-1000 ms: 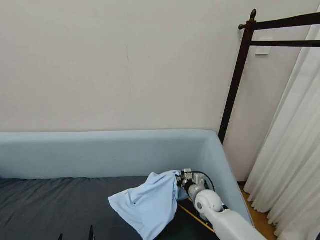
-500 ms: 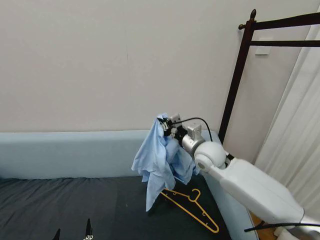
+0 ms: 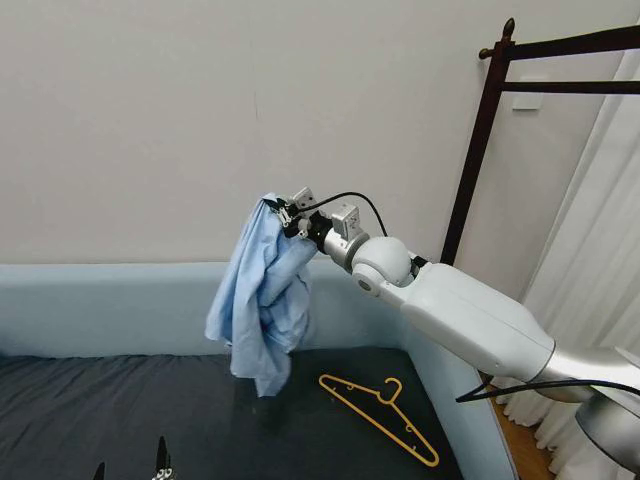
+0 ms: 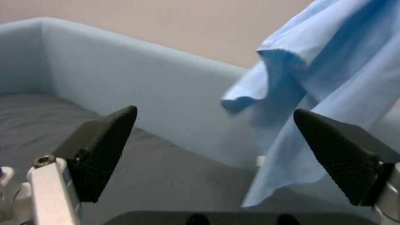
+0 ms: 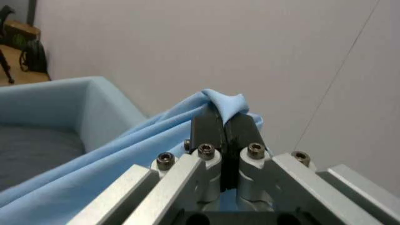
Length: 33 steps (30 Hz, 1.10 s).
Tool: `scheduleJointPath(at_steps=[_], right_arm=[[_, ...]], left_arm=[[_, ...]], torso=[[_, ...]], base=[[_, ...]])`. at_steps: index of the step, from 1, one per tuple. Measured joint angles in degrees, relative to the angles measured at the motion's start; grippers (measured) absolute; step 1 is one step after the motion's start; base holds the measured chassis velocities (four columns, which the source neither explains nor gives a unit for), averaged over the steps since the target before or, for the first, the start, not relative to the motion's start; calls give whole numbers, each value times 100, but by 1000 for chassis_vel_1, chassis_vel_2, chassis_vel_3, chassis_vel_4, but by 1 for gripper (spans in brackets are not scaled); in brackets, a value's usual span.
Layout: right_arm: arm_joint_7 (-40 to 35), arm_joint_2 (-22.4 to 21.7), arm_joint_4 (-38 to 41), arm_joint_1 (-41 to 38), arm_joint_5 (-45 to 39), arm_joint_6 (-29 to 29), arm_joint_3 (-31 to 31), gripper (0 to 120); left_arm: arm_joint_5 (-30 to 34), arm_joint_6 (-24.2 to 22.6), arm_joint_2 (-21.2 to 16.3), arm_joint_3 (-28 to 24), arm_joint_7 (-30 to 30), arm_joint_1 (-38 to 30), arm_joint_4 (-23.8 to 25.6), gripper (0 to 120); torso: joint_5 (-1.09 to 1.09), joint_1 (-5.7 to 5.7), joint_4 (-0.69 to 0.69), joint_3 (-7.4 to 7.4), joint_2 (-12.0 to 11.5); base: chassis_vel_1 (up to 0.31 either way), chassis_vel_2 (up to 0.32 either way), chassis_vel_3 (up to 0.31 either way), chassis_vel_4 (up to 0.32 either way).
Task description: Pick up the clothes from the sofa and hang them on the clothes hanger.
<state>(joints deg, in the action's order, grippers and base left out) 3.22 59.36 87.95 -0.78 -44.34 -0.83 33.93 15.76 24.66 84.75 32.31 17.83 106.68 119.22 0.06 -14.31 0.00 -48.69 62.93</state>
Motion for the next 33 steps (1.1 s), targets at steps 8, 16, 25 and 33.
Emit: scheduleJointPath(at_steps=[8, 16, 25, 33], right_arm=[[654, -852, -26, 2891, 1206, -958, -927, 0], [1048, -658, -1181, 4601, 2365, -1567, -1907, 0], [1490, -613, -1344, 5690, 2855, -1669, -2265, 0], [1314, -551, -742, 6134, 2882, -1608, -2512, 21]], left_arm=[[-44, -102, 19, -78, -14, -53, -89, 99], [-52, -203, -19, -165, -21, -159, -239, 99], [-41, -311, -129, -261, -27, -311, -355, 99], [-20, -351, -233, -276, -30, -345, -405, 99]], torso=[[6, 0, -6, -1, 0], [2, 0, -1, 0, 0], [1, 0, -3, 0, 1], [0, 0, -1, 0, 1]], base=[[0, 0, 0, 0], [0, 0, 0, 0], [0, 0, 0, 0], [0, 0, 0, 0]])
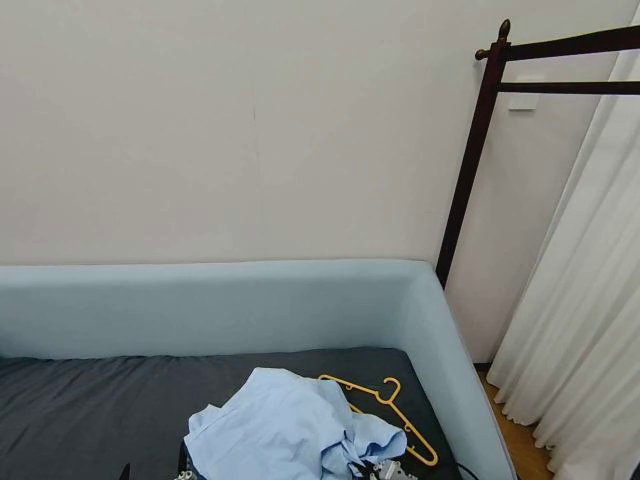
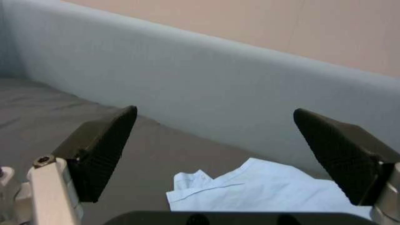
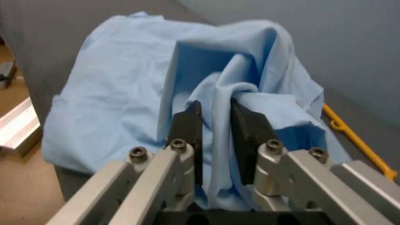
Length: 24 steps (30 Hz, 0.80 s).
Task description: Pick up the clothes from the sofa and hang them on the clothes hanger.
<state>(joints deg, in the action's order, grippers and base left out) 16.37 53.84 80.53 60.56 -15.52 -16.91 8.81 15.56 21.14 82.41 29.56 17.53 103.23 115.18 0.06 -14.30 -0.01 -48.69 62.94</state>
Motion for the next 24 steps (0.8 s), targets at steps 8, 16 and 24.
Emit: scheduleJointPath(at_steps=[8, 16, 24], right_arm=[[30, -306, 1007, 633, 573, 323, -715, 50], [56, -614, 1970, 1411, -1043, 850, -1433, 81], [-2290, -211, 2312, 58, -3759, 2729, -1106, 100]], left_arm=[[26, -71, -57, 13, 19, -20, -23, 99], [22, -123, -63, 13, 31, -70, -24, 99], [15, -112, -55, -11, 38, -70, -71, 99]], torso=[[0, 0, 0, 0, 0], [0, 0, -3, 0, 0], [-2, 0, 2, 0, 0]], base=[[0, 0, 0, 0], [0, 0, 0, 0], [0, 0, 0, 0]])
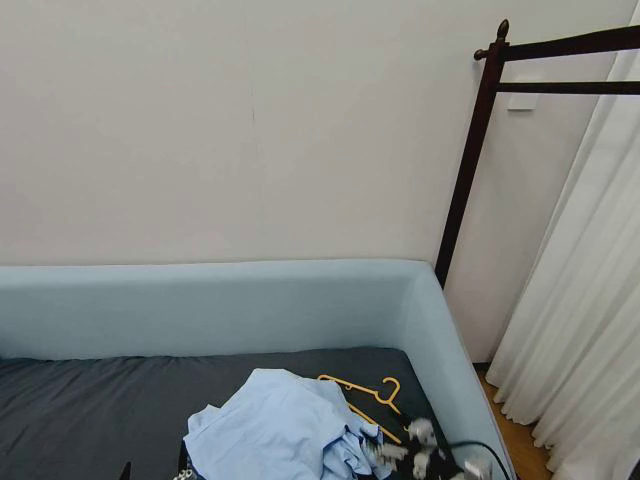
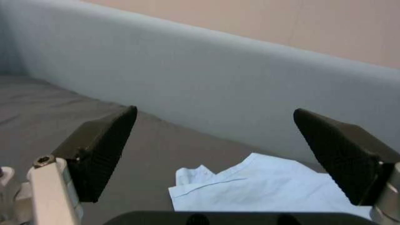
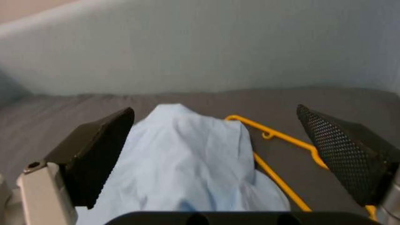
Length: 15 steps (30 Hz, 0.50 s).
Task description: Pick up the clothes from the sofa and hang them on the clothes hanger.
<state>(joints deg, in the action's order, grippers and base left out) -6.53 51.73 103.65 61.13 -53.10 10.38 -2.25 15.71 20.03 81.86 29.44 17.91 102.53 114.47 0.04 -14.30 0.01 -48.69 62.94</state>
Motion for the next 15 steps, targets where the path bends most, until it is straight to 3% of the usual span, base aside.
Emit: scheduleJointPath(at_steps=[4, 8, 10, 13, 15], right_arm=[[-125, 260, -789, -1214, -397, 738, 848, 100], [-344, 636, -1520, -1901, -514, 1328, 1279, 100], [-423, 784, -1759, -2032, -531, 1446, 1330, 100], [-609, 1451, -2919, -2453, -316, 1643, 1342, 100], [-626, 1630, -3245, -2527, -183, 1643, 1276, 100]], left_arm=[[-14, 18, -5, -10, -2, 46, -4, 99], [-16, 59, -22, 21, -4, 96, -4, 99], [-16, 75, -22, 29, -5, 107, -4, 99], [-24, 116, 27, 53, -4, 161, -27, 99], [-37, 129, 47, 53, -5, 176, -30, 99]], torso=[[1, -1, -2, -1, -1], [0, -1, -2, -1, -1], [1, -1, -1, -1, -1], [0, -1, -1, -1, -1], [1, -1, -1, -1, -1]], base=[[0, 0, 0, 0], [0, 0, 0, 0], [0, 0, 0, 0], [0, 0, 0, 0], [0, 0, 0, 0]])
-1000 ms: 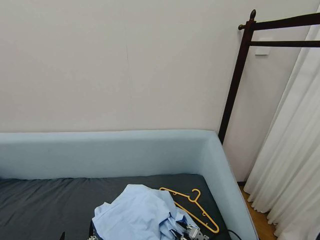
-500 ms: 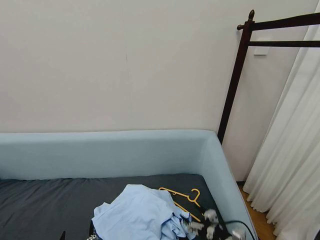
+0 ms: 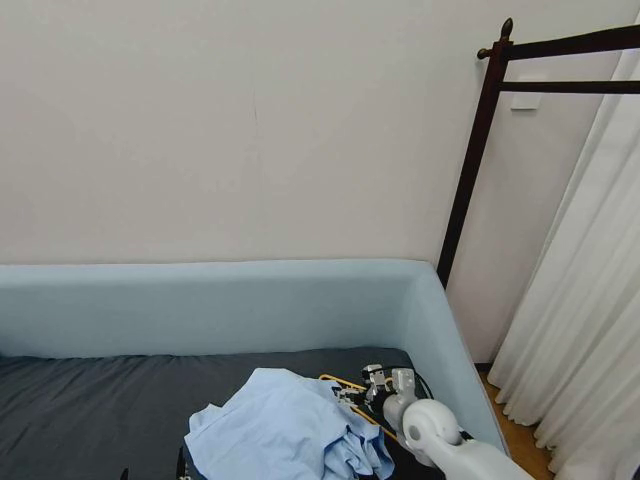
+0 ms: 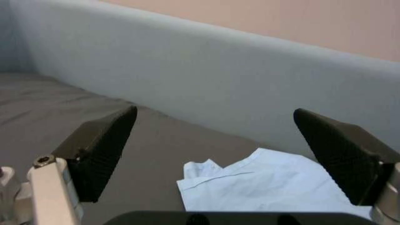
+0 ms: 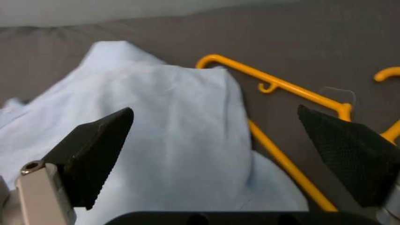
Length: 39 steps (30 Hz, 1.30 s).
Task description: Pick up the clothes from the sofa and hang them on the clothes hanger.
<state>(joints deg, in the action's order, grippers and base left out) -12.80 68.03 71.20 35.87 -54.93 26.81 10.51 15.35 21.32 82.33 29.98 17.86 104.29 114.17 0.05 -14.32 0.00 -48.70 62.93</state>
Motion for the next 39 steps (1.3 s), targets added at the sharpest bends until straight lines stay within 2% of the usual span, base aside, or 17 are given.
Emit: scheduleJointPath(at_steps=[2, 5, 11, 21, 26, 28, 31, 32, 36, 38, 39], right_arm=[[7, 248, -603, -90, 423, -56, -110, 100], [53, 264, -809, -61, 698, -73, -74, 100], [65, 65, -7, 371, 851, 14, 443, 100], [-42, 363, -183, 767, 1814, -145, 629, 100], [-57, 390, -299, 806, 1868, -140, 541, 98], [-52, 400, -356, 803, 1868, -139, 536, 95], [-36, 429, -440, 797, 1822, -146, 483, 81], [-36, 429, -440, 797, 1822, -146, 483, 81], [-33, 398, -362, 806, 1717, -165, 463, 62], [-33, 387, -349, 812, 1701, -177, 464, 59], [-34, 374, -338, 817, 1689, -191, 475, 54]], left_arm=[[-32, 14, 31, -1, -1, 31, -2, 99], [-65, 32, 39, -1, -1, 46, -3, 99], [-74, 39, 21, 0, -15, 23, -23, 99], [-62, 49, 4, 3, -28, 36, -49, 99], [-38, 59, 5, 9, -31, 14, -82, 99], [-38, 59, 8, 8, -32, 9, -84, 99], [-43, 59, 22, 4, -34, 1, -84, 99], [-43, 59, 22, 4, -34, 1, -84, 99], [-48, 59, 26, 3, -35, 2, -83, 99], [-49, 59, 29, 3, -35, 2, -82, 99], [-50, 59, 30, 3, -35, 2, -79, 99]], torso=[[0, 0, 1, 0, -1], [0, 0, -3, 0, 0], [0, 1, -2, 2, 1], [0, 1, -1, 1, 1], [0, 1, -1, 2, 1], [0, 1, -1, 1, 1], [1, 1, -1, 1, 1], [1, 1, -1, 1, 1], [1, 1, -1, 1, 1], [1, 1, -1, 1, 1], [1, 1, -1, 1, 1]], base=[[0, 0, 0, 0], [0, 0, 0, 0], [0, 0, 0, 0], [0, 0, 0, 0], [0, 0, 0, 0], [0, 0, 0, 0], [0, 0, 0, 0], [0, 0, 0, 0], [0, 0, 0, 0], [0, 0, 0, 0], [0, 0, 0, 0]])
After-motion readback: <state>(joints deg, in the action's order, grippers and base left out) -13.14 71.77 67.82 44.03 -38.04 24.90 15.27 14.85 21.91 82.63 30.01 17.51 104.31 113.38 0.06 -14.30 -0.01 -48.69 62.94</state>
